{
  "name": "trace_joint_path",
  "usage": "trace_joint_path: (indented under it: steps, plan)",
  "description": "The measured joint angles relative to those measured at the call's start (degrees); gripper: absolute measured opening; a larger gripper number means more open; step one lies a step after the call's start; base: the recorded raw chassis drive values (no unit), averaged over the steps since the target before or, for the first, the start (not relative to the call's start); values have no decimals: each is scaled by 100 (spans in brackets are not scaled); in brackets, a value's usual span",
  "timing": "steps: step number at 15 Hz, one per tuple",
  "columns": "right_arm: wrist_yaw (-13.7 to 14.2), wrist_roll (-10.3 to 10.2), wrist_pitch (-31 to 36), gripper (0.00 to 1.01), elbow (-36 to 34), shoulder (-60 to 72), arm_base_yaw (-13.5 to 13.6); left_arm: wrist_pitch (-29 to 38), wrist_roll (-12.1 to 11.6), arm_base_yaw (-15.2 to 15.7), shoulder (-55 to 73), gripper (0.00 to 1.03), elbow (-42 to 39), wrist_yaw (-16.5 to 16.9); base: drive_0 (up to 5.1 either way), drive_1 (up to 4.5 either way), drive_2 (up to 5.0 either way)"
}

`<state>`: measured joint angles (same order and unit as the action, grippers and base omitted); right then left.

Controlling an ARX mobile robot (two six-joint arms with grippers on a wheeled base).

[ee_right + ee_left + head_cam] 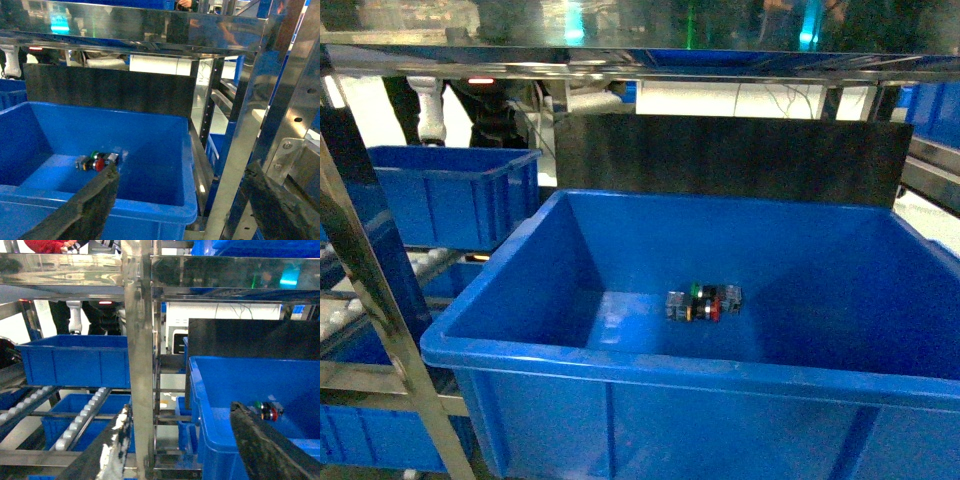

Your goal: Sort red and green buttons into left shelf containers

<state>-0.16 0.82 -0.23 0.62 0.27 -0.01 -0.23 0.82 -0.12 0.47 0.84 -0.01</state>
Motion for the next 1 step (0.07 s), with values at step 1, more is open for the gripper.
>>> trace_joint_path:
  steps: [1]
  plan:
    - [0, -4, 0, 99, 0, 0, 0, 0, 0, 0, 0, 93, 0, 2, 0, 0, 0]
